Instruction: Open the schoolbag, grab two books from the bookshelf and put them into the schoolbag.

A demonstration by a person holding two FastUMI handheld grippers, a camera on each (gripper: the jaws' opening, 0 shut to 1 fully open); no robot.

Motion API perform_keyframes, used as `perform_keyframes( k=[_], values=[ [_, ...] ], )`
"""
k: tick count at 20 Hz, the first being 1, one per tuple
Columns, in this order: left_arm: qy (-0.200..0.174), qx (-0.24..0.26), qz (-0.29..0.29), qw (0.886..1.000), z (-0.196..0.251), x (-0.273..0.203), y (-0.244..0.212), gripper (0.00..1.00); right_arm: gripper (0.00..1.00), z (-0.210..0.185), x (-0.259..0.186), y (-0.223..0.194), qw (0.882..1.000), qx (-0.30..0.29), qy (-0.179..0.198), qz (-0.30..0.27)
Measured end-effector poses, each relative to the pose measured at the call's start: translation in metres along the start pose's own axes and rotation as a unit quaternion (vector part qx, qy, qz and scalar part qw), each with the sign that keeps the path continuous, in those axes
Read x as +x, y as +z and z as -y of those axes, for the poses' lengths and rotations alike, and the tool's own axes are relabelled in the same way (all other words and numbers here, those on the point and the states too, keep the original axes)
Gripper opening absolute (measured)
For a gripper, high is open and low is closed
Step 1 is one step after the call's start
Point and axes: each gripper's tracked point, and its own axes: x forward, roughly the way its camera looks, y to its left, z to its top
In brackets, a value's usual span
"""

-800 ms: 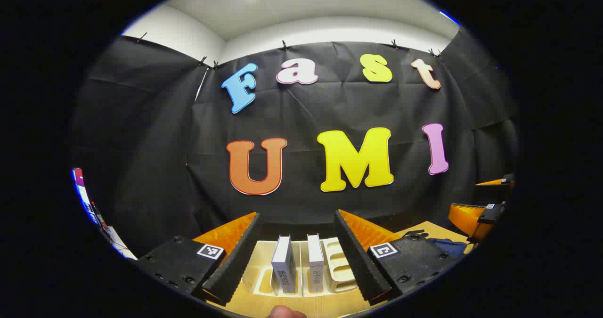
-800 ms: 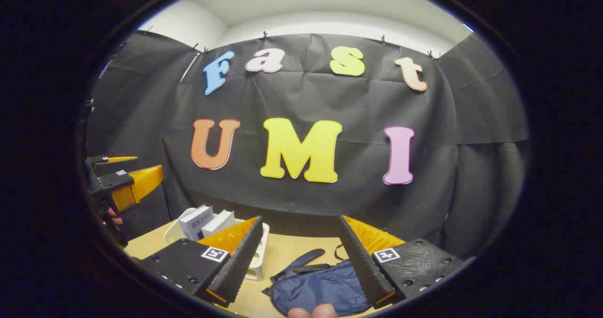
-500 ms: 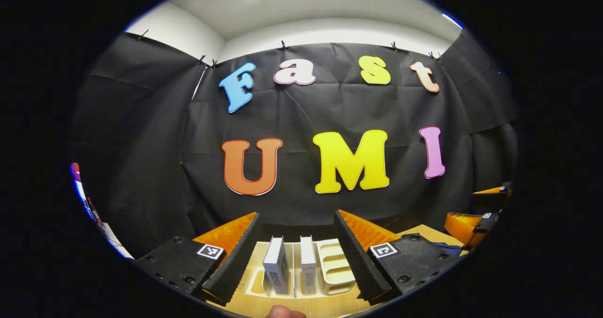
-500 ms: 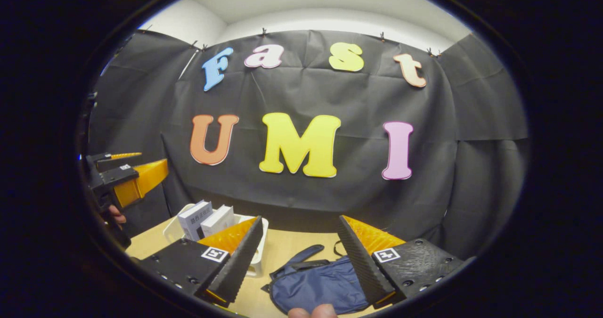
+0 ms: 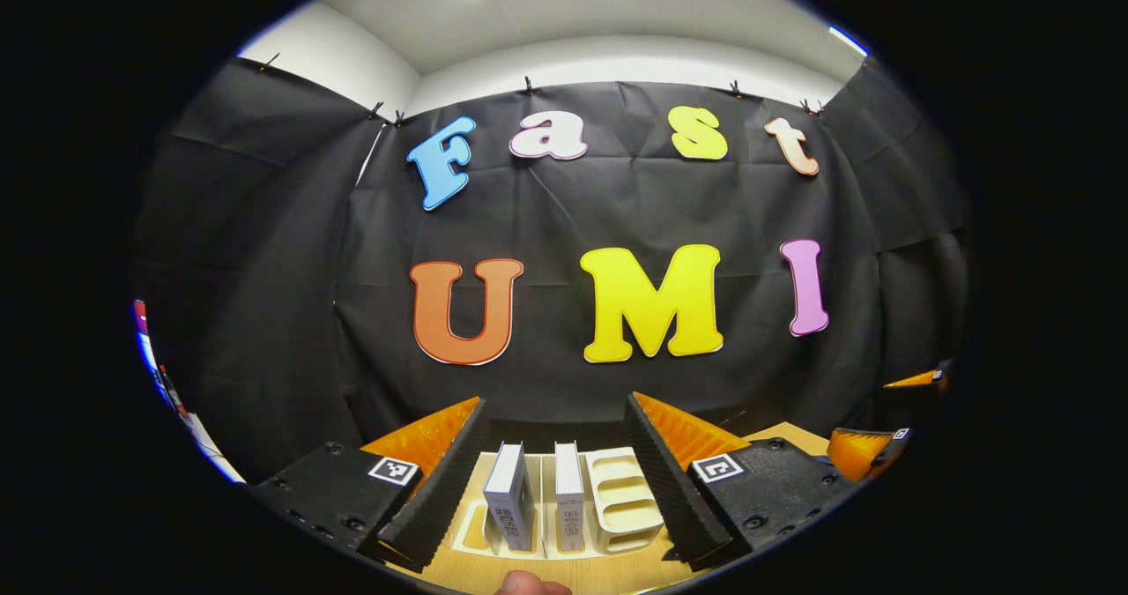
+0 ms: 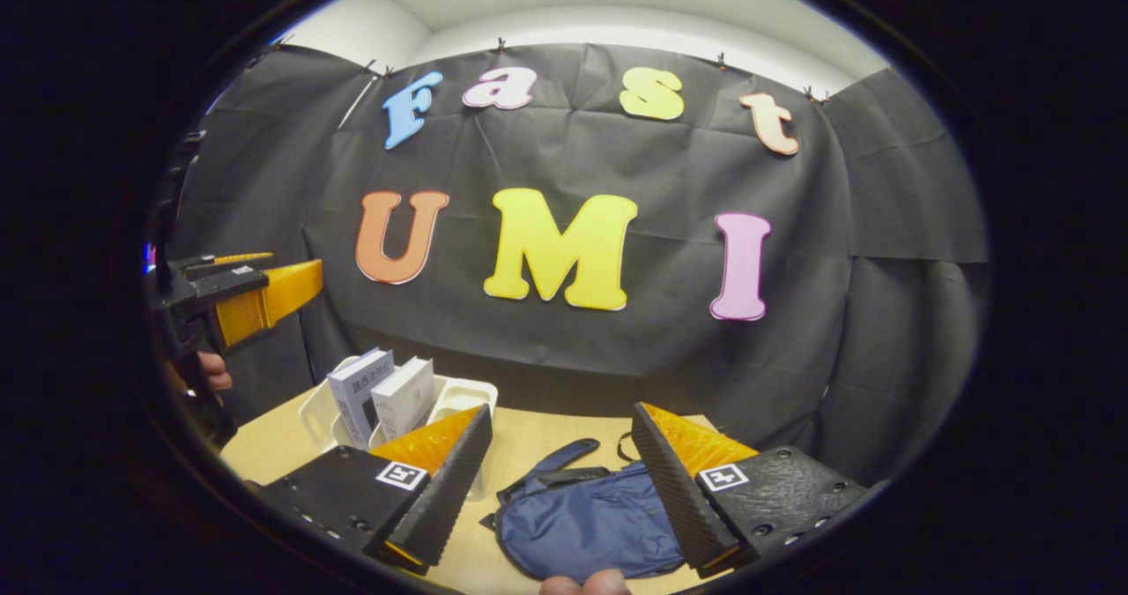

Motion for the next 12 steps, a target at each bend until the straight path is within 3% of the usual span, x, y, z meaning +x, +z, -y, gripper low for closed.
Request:
perform_keyframes(
  k=[6, 12],
  values=[
    [0.002, 0.005, 0.005, 1.000, -0.001, 0.003, 0.003, 0.96, 0.96, -0.008, -0.001, -0.033, 0.999, -0.010, 0.012, -0.028],
    [0.005, 0.008, 0.006, 1.000, -0.005, 0.001, 0.003, 0.96, 0.98, -0.026, 0.006, -0.113, 0.991, -0.032, 0.047, -0.122]
  ],
)
